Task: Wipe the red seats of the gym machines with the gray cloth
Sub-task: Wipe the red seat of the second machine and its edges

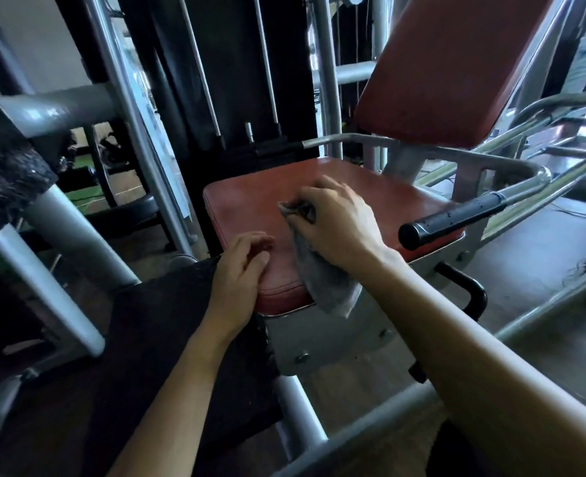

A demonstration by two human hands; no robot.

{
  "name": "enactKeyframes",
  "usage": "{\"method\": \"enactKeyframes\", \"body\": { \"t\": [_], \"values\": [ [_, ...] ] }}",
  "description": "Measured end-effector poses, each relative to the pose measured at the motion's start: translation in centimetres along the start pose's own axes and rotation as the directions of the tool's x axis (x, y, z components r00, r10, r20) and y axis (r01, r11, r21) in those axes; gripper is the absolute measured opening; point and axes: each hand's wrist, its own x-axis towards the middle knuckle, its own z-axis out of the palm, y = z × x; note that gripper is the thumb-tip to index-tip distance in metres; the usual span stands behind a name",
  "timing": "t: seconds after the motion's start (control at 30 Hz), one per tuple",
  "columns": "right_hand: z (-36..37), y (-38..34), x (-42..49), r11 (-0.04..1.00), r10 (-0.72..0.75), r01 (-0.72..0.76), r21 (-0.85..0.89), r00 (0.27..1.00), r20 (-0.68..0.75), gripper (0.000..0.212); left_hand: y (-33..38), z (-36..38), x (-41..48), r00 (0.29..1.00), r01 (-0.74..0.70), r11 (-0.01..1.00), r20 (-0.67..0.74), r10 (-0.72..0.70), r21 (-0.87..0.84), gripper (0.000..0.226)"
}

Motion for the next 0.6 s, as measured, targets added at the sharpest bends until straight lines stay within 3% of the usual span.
{"method": "enactKeyframes", "body": {
  "t": [0.07, 0.17, 0.33, 0.47, 0.6],
  "values": [
    [0.7, 0.8, 0.6, 0.995, 0.015, 0.006, -0.102, 0.979, 0.201, 0.03, 0.0, -0.1, 0.0, 1.0, -0.022, 0.999, -0.006, 0.022, 0.033, 0.031],
    [0.2, 1.7, -0.4, 0.996, -0.021, 0.044, -0.075, 0.957, 0.289, 0.041, -0.1, 0.1, -0.2, 0.999, -0.043, 0.997, -0.026, 0.044, 0.059, 0.033],
    [0.1, 2.6, -1.0, 0.991, -0.09, 0.113, -0.07, 0.956, 0.278, 0.057, -0.3, 0.6, -0.3, 0.996, -0.045, 0.998, -0.073, 0.048, 0.033, 0.031],
    [0.9, 2.9, -1.2, 0.993, -0.099, 0.11, -0.042, 0.972, 0.212, 0.048, -0.6, 1.1, -0.6, 0.994, -0.036, 0.999, -0.098, 0.038, 0.026, 0.031],
    [1.5, 2.5, -1.2, 1.0, -0.012, 0.013, -0.006, 0.985, 0.171, 0.037, -0.3, 0.7, -0.5, 1.0, 0.016, 0.992, -0.016, -0.014, 0.124, 0.036]
  ]
}}
